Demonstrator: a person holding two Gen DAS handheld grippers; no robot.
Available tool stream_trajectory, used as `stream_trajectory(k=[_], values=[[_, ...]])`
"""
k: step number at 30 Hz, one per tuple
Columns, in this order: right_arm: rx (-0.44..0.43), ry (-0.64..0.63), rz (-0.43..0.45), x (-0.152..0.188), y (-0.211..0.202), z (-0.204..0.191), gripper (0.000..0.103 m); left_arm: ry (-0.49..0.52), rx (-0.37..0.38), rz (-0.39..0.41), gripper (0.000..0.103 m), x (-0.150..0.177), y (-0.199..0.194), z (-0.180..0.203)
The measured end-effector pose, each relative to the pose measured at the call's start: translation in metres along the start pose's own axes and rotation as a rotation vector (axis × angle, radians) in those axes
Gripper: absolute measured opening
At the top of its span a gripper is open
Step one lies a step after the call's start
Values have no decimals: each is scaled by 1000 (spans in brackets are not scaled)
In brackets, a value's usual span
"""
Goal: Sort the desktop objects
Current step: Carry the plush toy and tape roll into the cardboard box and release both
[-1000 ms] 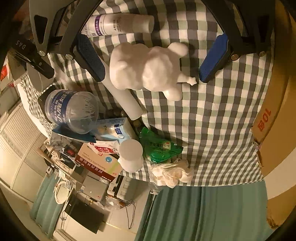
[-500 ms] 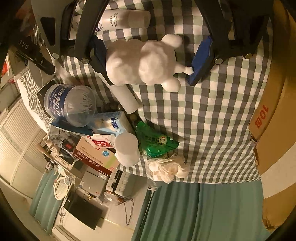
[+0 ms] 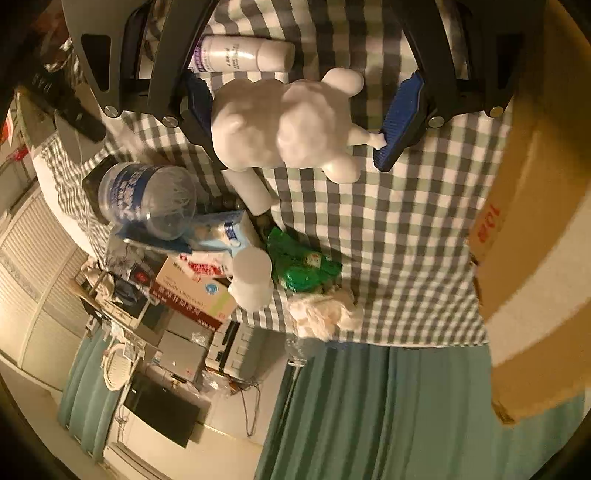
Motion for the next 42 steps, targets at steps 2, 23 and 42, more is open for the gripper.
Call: stream_trajectory(k=[2, 23, 42], values=[[-1, -14, 1, 1, -5, -3, 83, -8, 5, 9, 80, -5, -10, 2], [-53, -7, 94, -19, -124, -15, 83, 28, 53, 62, 80, -39, -124, 55], [-164, -83, 97, -54, -239, -75, 83, 100, 13, -60, 80, -93, -223, 43]])
Point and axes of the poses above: each gripper's, at about its wrist camera, not at the fingertips, and y roughly the way its jaws point, z to its right, x to its underside, the point moved 7 cm from there along y, roughly the way its jaws point, and after that the axes turned 8 degrees about z, right-handed, at the moved point
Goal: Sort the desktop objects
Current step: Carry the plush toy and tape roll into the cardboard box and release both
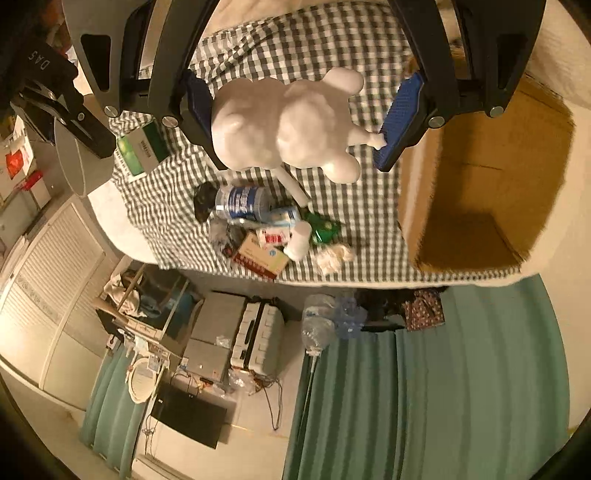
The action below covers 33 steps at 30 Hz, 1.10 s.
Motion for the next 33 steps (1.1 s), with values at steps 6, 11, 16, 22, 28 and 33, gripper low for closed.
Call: stream_trajectory(k=[6, 11, 16, 22, 28, 33], values=[[-63, -19, 28, -28, -23, -39, 83, -8, -46, 10, 80, -27, -31, -31], [-83, -90, 50, -42, -32, -75, 83, 17, -99, 53, 80, -47, -61, -58], [-123, -133, 42, -49, -31, -114, 83, 32, -133, 86, 80, -63, -82, -89], [-190, -164, 17, -45, -24, -162, 83, -5, -144, 101, 80, -59, -92, -132], [-232, -186, -30, -31, -9, -201, 83, -55, -150, 91, 80, -41, -82, -180], [-240, -190, -79, -16, 13, -226, 83, -105, -163, 96, 80, -26, -71, -223]])
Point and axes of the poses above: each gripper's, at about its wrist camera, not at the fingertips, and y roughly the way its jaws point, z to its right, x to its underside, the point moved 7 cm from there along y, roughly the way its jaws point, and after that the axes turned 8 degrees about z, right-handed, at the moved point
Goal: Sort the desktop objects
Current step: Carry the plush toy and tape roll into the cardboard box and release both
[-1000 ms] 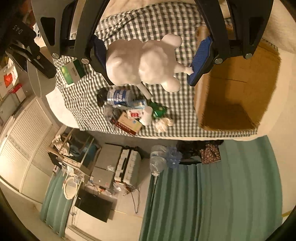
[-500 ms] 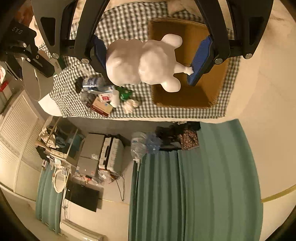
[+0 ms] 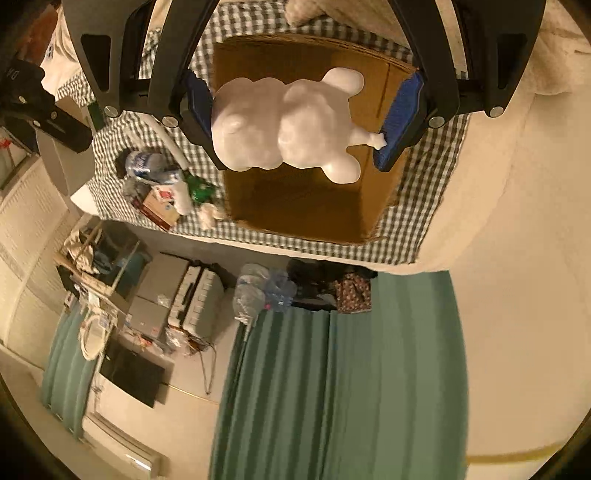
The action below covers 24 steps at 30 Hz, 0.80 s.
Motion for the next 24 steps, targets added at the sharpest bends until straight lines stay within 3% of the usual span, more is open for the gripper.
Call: stream_trajectory(k=[11, 21, 23, 24], values=[[4, -58, -67, 23, 64, -57, 83, 11, -9, 14, 80, 26, 34, -44], [2, -51, -99, 38, 99, -68, 83, -1, 33, -18, 80, 44, 58, -51], [1, -51, -106, 39, 104, -69, 83, 20, 11, -15, 84, 43, 59, -52], [1, -51, -110, 39, 106, -69, 83, 25, 2, -13, 92, 42, 60, -52]])
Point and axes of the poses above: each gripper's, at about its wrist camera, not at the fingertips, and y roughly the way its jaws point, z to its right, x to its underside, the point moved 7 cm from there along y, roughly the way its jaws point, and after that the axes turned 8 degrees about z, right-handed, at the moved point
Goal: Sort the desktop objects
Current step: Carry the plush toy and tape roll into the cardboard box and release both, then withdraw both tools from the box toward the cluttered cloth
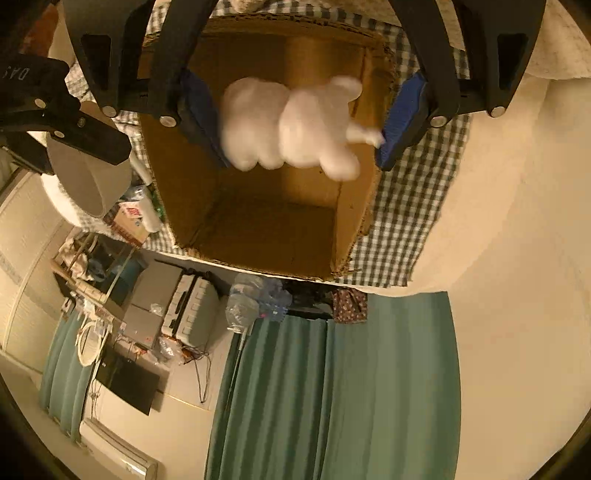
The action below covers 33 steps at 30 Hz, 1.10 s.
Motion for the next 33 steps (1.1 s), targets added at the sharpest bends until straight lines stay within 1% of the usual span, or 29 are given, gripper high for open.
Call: stream_trajectory(k=[2, 4, 8, 15, 16, 17, 18, 20, 22, 26, 29, 31, 33], values=[[2, 2, -6, 0, 3, 1, 83, -2, -7, 9, 99, -2, -1, -2], [4, 5, -10, 0, 5, -1, 83, 1, -18, 18, 100, -4, -1, -5], [8, 17, -8, 0, 9, -1, 83, 45, -73, 40, 100, -4, -2, -7], [3, 24, -19, 0, 17, -4, 84, 12, -93, 31, 100, -4, 1, -20], [-6, 29, -21, 0, 17, -6, 86, 9, -96, 32, 100, -5, 1, -21], [-11, 37, -23, -1, 18, -6, 89, 7, -97, 32, 100, -5, 2, -22], [-6, 52, -29, -1, 20, -4, 96, 5, -96, 31, 100, -5, 2, -23], [0, 80, -31, -2, 20, -1, 97, 5, -94, 29, 100, -5, 2, -23], [-18, 106, -23, -3, 19, 1, 97, 11, -93, 28, 100, -4, 2, -22], [-12, 131, -17, -3, 15, 9, 97, 22, -88, 22, 100, 0, 2, -15], [-9, 145, -2, -2, 4, 19, 97, 50, -75, 26, 100, 3, -1, -2], [13, 151, 16, 0, -8, 31, 97, 62, -70, 23, 100, 5, -4, 7], [38, 152, 26, 3, -21, 46, 97, 53, -46, 13, 100, 7, -9, 22]])
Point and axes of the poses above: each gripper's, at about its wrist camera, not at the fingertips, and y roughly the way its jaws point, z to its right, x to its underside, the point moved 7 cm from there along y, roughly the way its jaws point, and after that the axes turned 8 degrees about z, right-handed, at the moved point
